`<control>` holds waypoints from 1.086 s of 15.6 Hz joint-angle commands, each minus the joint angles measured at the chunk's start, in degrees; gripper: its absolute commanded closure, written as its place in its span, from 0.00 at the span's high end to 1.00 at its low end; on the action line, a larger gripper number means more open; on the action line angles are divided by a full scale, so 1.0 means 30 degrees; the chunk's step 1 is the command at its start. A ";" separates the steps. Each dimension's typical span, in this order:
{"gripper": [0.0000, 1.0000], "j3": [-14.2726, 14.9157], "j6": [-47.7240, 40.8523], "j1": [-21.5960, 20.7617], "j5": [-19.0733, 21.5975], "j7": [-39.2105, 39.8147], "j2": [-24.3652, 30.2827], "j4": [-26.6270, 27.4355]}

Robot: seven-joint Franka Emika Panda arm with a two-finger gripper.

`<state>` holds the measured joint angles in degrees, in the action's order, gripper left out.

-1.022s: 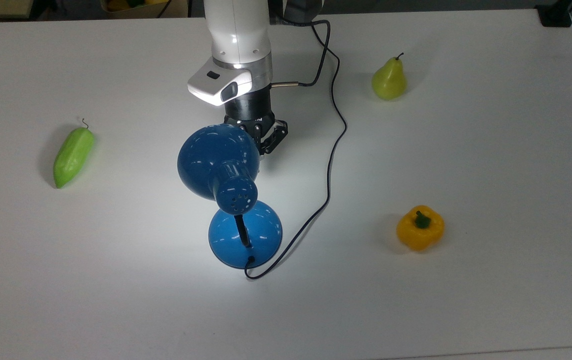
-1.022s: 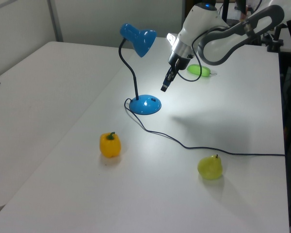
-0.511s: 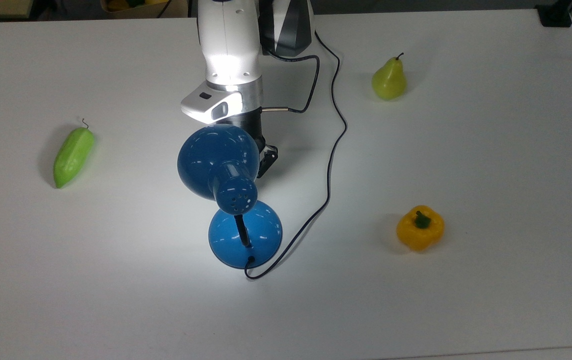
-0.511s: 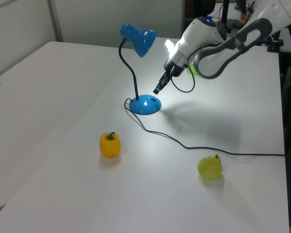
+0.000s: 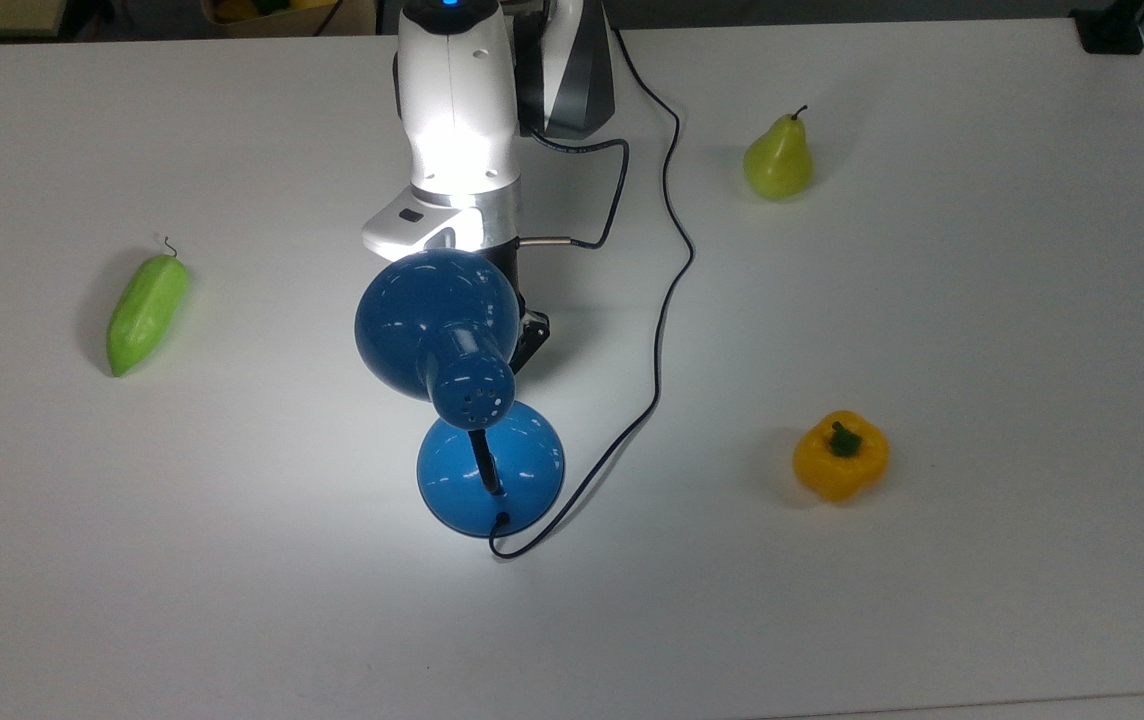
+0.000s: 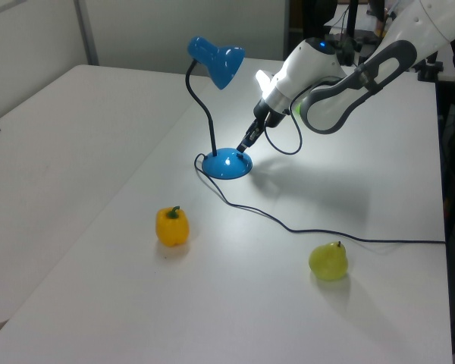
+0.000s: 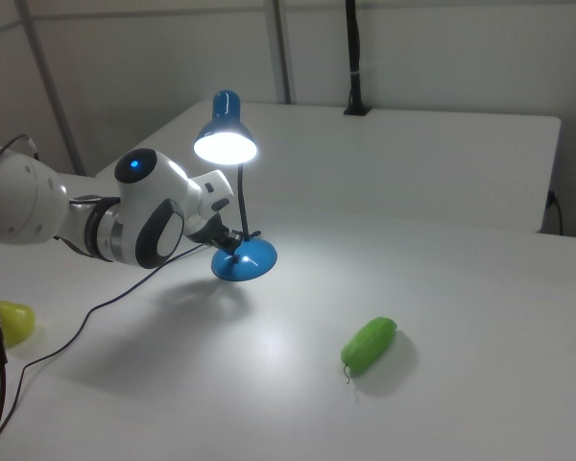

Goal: Turn off lamp
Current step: 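Press the switch on the lamp base with the gripper fingertips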

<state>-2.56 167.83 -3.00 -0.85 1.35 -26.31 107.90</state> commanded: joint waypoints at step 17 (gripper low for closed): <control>0.00 0.0238 0.0336 0.0034 -0.1475 0.0283 -0.1133 -0.0462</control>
<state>-2.29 167.90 -2.67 -4.17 1.66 -29.01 105.51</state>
